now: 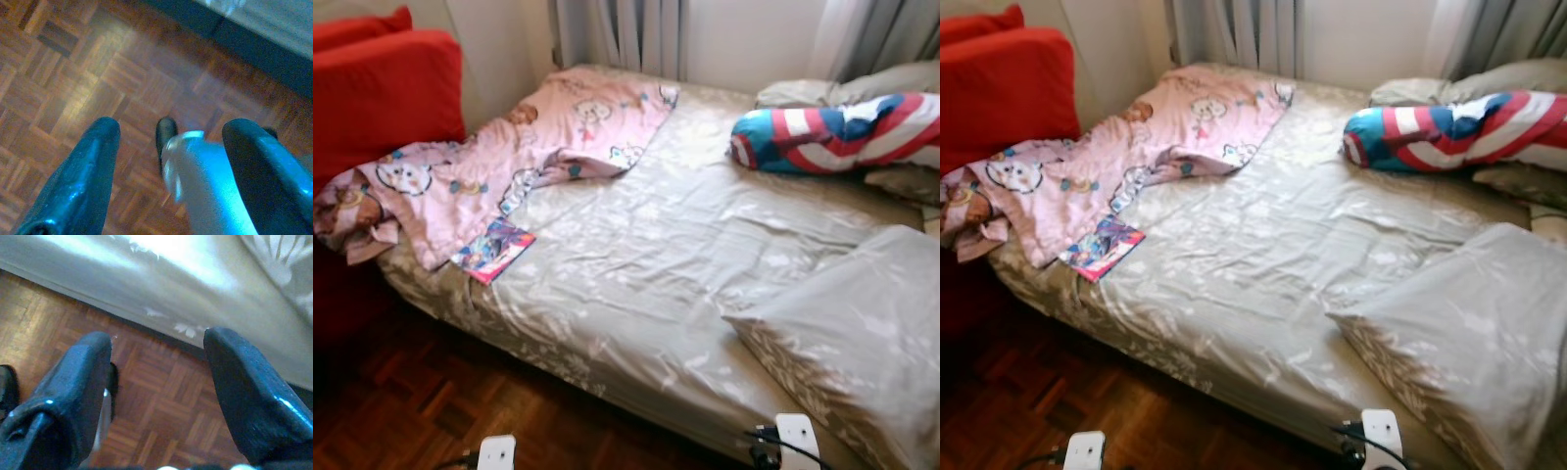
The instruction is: Clean up the room
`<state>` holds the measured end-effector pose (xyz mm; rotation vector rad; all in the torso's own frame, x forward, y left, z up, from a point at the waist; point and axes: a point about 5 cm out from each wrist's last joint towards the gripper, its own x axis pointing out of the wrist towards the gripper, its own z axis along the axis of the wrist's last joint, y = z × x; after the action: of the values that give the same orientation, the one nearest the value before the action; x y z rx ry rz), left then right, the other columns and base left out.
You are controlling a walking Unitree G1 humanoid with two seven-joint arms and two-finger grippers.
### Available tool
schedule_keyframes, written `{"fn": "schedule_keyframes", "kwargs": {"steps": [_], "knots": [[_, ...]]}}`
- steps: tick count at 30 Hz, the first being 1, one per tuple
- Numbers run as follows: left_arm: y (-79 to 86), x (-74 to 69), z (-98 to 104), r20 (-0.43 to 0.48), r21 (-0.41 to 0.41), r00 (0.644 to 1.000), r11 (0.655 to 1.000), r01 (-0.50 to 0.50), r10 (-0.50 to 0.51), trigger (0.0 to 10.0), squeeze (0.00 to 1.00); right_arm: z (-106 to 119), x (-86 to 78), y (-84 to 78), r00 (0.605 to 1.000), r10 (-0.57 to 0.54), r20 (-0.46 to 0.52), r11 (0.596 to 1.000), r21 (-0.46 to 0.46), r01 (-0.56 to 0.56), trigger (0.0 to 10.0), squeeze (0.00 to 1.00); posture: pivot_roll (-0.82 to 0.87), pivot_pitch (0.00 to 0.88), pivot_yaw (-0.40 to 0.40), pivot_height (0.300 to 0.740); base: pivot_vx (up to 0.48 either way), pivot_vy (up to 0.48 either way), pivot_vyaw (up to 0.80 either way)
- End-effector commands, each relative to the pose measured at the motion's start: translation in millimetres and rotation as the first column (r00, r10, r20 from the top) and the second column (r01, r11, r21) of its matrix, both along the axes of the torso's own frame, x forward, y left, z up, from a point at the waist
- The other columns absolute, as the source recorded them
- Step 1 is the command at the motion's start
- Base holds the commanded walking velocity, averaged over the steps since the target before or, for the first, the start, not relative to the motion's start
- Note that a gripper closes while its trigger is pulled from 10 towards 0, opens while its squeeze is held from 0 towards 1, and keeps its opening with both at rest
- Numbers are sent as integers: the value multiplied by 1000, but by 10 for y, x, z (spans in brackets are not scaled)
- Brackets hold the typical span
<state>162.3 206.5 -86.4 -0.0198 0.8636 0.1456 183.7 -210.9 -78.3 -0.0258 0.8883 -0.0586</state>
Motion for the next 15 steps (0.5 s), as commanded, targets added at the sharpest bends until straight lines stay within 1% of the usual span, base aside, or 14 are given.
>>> {"fn": "schedule_keyframes", "kwargs": {"steps": [1,9,10,11,13,15], "knots": [[54,-45,-16,-24,4,999,1000,-21,21,10000,0,-46,-72,35,999,-3,-35,1000,13,4,10000,0,-27,124,9,740,0,0,-719],[60,-57,-21,-31,-4,999,999,-32,32,10000,0,-42,-64,34,999,2,-35,1000,12,-2,10000,0,-24,126,7,740,0,0,-709],[58,-48,-18,-32,2,999,1000,-9,9,10000,0,-41,-62,35,999,4,-35,1000,12,-3,10000,0,-24,126,7,740,0,0,-712],[58,-48,-18,-32,2,999,1000,-9,9,10000,0,-41,-62,35,999,4,-35,1000,12,-3,10000,0,-24,126,7,740,0,0,-712],[54,-41,-17,-37,9,999,1000,1,-1,10000,0,-41,-59,37,999,6,-35,1000,13,-5,10000,0,-24,125,8,740,0,-480,-712],[56,-41,-20,-42,7,999,1000,-12,12,10000,0,-40,-58,39,999,6,-35,1000,13,-6,10000,0,-24,124,8,740,0,-480,-712]]}}
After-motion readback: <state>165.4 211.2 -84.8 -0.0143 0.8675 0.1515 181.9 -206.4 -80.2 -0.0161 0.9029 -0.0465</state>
